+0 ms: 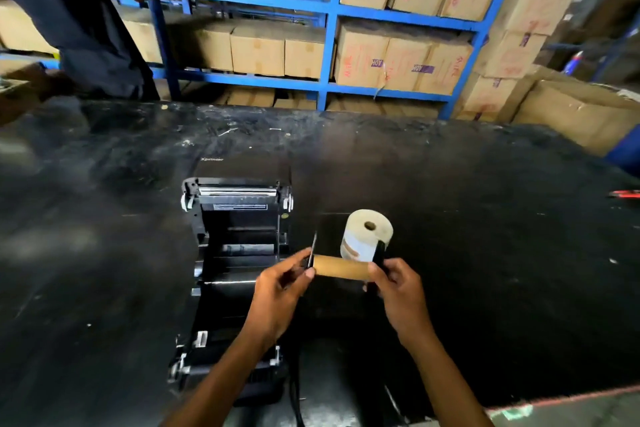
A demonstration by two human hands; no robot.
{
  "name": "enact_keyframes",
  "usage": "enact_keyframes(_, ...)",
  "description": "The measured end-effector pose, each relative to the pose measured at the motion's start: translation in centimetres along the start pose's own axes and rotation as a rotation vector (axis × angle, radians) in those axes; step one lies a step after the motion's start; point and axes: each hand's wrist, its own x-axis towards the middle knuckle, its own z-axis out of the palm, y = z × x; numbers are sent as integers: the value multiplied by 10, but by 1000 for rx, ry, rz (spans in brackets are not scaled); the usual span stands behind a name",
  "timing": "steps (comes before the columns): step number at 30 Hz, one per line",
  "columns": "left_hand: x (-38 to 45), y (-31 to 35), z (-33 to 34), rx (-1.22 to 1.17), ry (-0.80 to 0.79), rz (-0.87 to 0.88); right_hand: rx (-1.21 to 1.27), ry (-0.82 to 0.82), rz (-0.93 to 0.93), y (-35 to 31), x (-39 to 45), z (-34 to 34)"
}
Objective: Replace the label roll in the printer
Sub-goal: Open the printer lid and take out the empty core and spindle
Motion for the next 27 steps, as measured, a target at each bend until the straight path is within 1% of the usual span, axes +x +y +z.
enact_keyframes(3,14,-2,38,-7,-42,-37,-47,62,92,16,12,-40)
enact_keyframes(5,23,-5,65,62,-34,-26,-17,106,132,27,20,-66)
enact_keyframes(7,34,-12,87,137,8,-6,21,156,174,38,31,-93)
enact_keyframes(10,50,-30,100,233,5,-56,75,191,224,54,44,-126)
enact_keyframes(12,56,-49,104,384,-59,-88,69,177,244,64,49,-139)
enact_keyframes(13,58,-59,103,523,-93,-77,62,162,245,67,51,-141)
enact_keyframes(15,58,-77,104,821,-157,-31,44,117,258,75,54,-142)
enact_keyframes(17,58,-89,106,961,-195,39,8,78,271,85,54,-141)
enact_keyframes(19,62,-97,106,1008,-219,97,-13,50,272,93,55,-138)
enact_keyframes(21,67,-104,104,1026,-238,116,-33,32,279,97,55,-134)
enact_keyframes(24,69,-119,98,963,-223,125,-45,32,287,103,56,-127)
enact_keyframes(27,61,-121,101,850,-140,117,-75,11,287,108,56,-119)
